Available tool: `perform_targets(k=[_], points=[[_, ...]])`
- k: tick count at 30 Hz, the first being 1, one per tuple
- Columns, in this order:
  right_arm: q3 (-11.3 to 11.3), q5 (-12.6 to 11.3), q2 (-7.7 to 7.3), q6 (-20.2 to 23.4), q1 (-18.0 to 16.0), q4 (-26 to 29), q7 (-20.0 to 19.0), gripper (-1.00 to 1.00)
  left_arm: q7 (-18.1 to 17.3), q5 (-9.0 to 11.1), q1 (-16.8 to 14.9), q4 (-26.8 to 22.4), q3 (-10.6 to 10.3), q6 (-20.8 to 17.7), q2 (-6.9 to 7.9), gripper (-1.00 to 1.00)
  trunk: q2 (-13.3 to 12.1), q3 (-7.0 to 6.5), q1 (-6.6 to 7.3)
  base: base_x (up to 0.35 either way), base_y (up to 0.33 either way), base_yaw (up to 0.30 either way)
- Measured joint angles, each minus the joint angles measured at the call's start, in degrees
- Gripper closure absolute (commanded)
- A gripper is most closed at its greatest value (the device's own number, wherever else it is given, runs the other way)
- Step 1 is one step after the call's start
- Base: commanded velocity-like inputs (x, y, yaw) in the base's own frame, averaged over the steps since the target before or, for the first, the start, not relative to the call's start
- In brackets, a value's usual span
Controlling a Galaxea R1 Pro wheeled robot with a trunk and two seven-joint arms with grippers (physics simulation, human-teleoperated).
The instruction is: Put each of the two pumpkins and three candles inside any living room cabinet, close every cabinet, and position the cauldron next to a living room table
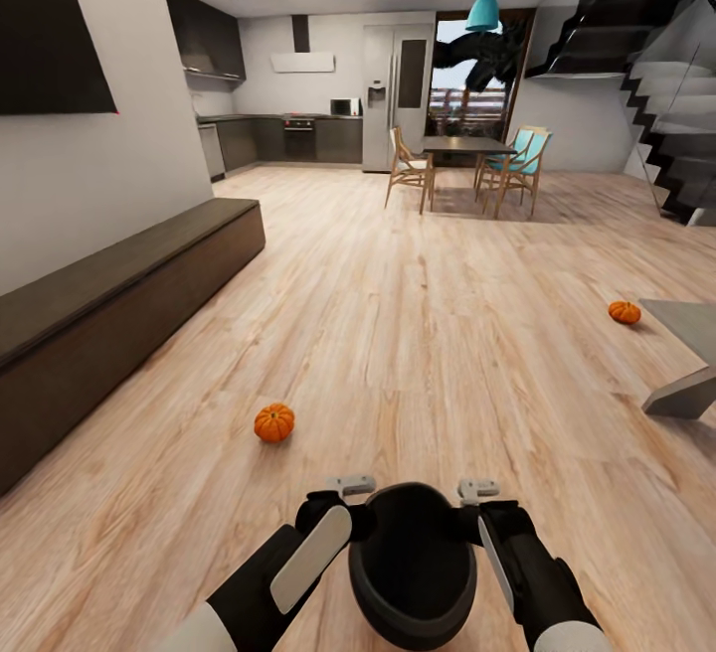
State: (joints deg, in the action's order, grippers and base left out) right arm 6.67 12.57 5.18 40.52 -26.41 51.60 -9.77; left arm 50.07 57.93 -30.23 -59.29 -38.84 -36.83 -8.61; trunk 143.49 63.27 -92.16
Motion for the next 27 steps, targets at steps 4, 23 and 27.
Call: perform_targets(k=[4,23,27], points=[[0.01,0.01,0.00,0.12,-0.15,-0.60,0.07,-1.00,-0.04,-0.02,0.00,0.80,0.00,0.00,0.00,-1.00,0.00,0.00,0.00,0.015,-0.015,0.000],[1.39,-3.64,-0.42,-0.44,-4.80,-11.38,3.95,-1.00,-4.47,-0.11,-0.75,8.28,0.08,4.55,-0.02,-1.00,0.00,0.00,0.00,0.029,-0.006,0.000],[1.41,-3.68,-0.44,-0.44,-5.39,-12.67,4.14,-1.00,-4.54,-0.17,-0.72,8.58,0.08,4.61,-0.01,-1.00,0.00,0.00,0.00,0.192,-0.059,0.000]])
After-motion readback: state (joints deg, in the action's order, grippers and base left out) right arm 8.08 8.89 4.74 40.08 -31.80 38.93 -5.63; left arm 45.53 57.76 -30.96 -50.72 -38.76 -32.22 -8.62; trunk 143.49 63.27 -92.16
